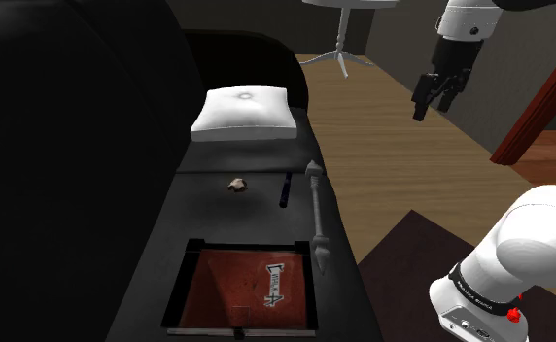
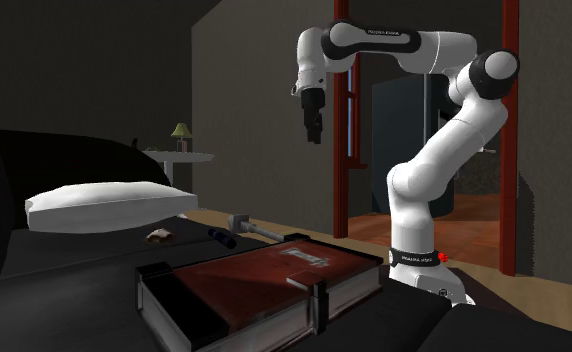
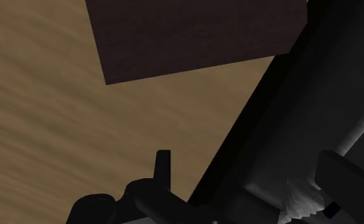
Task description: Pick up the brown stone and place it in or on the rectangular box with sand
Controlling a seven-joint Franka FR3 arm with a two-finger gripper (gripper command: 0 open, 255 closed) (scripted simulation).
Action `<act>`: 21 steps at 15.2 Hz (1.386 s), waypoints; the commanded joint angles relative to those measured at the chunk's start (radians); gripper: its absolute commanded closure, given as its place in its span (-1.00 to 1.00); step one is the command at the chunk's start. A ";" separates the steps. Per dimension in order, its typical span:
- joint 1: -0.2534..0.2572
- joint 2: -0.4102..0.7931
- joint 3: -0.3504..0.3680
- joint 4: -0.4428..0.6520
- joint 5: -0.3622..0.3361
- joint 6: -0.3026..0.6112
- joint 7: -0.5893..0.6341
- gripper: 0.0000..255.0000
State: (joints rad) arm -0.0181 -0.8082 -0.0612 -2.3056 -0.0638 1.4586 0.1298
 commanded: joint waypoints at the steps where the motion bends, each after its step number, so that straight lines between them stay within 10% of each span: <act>1: 0.000 0.000 0.000 0.000 0.000 0.000 0.000 -1.00; 21: 0.088 0.527 0.359 0.176 0.024 0.348 0.381 -1.00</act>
State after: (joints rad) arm 0.0669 -0.3175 0.2797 -2.1481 -0.0306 1.7910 0.4856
